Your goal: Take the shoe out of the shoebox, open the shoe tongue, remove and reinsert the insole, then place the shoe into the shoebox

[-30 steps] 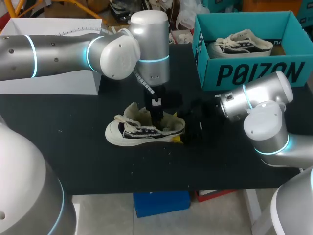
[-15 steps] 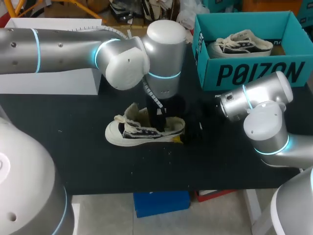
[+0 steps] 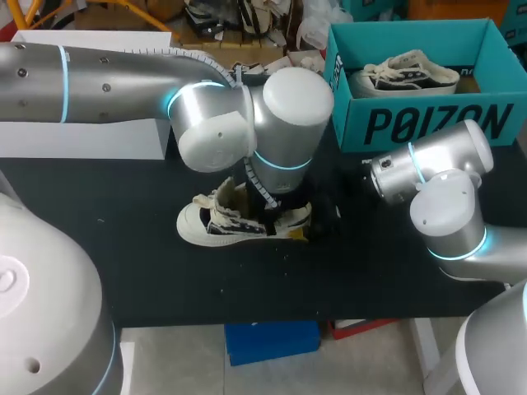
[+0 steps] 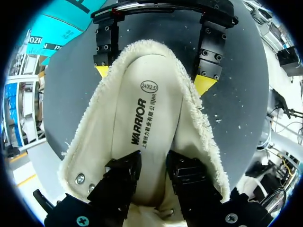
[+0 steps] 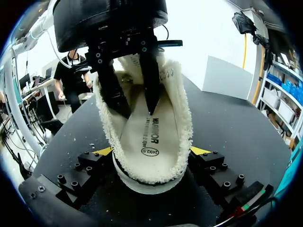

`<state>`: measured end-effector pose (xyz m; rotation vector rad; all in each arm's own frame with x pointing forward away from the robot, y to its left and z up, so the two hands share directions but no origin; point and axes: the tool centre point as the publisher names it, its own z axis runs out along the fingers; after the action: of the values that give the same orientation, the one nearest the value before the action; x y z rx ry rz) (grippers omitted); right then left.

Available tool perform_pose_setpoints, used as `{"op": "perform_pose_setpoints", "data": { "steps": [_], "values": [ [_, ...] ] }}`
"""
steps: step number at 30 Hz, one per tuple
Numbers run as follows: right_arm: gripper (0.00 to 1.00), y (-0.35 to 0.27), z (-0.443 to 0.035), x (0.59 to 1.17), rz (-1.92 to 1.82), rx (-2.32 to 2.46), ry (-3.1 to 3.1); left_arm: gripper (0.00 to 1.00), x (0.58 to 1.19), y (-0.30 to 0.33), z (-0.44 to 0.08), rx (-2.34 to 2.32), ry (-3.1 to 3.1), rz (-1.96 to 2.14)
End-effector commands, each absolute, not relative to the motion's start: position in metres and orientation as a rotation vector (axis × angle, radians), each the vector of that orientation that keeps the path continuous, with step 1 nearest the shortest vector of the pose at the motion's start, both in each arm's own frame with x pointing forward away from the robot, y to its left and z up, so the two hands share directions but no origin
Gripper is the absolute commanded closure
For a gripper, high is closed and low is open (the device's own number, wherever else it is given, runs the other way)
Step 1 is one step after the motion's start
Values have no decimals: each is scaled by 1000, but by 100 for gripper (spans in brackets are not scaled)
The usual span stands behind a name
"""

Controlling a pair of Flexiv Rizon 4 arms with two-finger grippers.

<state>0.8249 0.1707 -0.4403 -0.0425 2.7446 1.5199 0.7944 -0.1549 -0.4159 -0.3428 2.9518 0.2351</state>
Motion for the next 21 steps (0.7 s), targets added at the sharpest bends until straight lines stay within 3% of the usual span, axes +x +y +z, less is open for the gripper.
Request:
{"op": "perform_pose_setpoints", "data": {
  "steps": [1,21],
  "values": [
    [100,170,-443,827,1519,-38,2745,67,790,-146,-416,-327,2869,213],
    [100,170,-443,827,1519,-38,2745,68,809,-133,-419,-317,2786,174]
  ]
}}
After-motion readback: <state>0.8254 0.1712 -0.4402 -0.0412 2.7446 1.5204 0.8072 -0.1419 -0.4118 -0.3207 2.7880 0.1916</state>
